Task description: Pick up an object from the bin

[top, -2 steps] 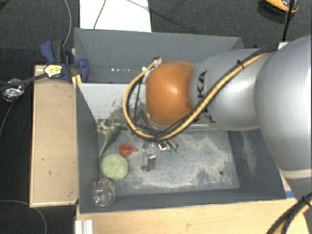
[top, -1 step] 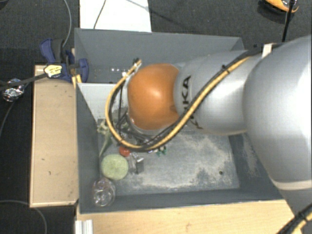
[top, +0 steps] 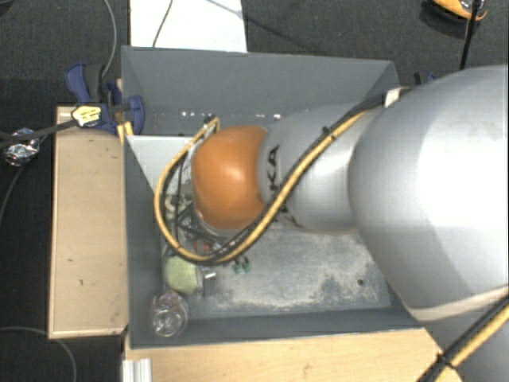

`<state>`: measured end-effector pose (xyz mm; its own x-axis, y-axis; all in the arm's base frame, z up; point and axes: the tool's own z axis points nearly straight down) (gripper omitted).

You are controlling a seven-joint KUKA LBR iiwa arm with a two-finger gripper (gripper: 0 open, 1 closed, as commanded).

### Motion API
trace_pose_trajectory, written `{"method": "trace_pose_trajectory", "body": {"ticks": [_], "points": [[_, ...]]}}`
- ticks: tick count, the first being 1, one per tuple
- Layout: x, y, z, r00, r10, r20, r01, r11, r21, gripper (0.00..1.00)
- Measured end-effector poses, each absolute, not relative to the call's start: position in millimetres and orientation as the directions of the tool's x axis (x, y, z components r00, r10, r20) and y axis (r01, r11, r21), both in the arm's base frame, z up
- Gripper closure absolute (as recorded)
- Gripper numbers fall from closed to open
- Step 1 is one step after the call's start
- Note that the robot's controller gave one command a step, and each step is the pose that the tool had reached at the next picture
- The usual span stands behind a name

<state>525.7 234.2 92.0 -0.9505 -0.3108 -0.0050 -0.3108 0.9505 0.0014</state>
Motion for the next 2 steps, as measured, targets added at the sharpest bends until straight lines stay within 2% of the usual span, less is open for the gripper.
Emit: {"method": "trace_pose_trajectory", "body": {"ticks": [1,2], "points": [[522.0,239.6,71.6,-0.949,-0.316,-0.01,-0.316,0.949,0.0,1.0],[522.0,239.7,71.6,-0.949,-0.316,-0.01,-0.316,0.949,0.0,1.0]]}}
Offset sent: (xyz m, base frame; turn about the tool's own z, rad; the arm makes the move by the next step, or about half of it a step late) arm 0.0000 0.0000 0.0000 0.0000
